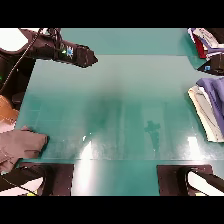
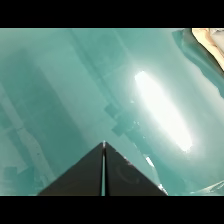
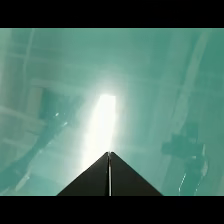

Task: Fold the shirts.

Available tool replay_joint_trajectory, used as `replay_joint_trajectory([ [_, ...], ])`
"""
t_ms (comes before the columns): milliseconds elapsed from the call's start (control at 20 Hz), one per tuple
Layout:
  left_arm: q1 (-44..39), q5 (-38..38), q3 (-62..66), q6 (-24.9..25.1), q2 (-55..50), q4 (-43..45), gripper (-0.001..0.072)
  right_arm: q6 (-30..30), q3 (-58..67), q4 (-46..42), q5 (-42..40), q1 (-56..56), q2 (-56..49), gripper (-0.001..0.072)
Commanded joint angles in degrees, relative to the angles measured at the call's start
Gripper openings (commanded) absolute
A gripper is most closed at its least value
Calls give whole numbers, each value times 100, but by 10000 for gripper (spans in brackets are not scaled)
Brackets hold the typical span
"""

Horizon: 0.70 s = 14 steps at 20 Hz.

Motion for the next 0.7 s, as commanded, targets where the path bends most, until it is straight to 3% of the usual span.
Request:
replay_joint_trajectory([
  [0, 0, -2, 4, -2, 4, 2, 26, 2, 7, 7, -129, 7, 0, 15],
  [500, 2, 9, 4, 0, 4, 0, 26, 2, 7, 4, -142, 7, 0, 15],
  [650, 0, 614, 4, -26, 4, -20, 27, 2, 7, 7, -140, 7, 0, 15],
])
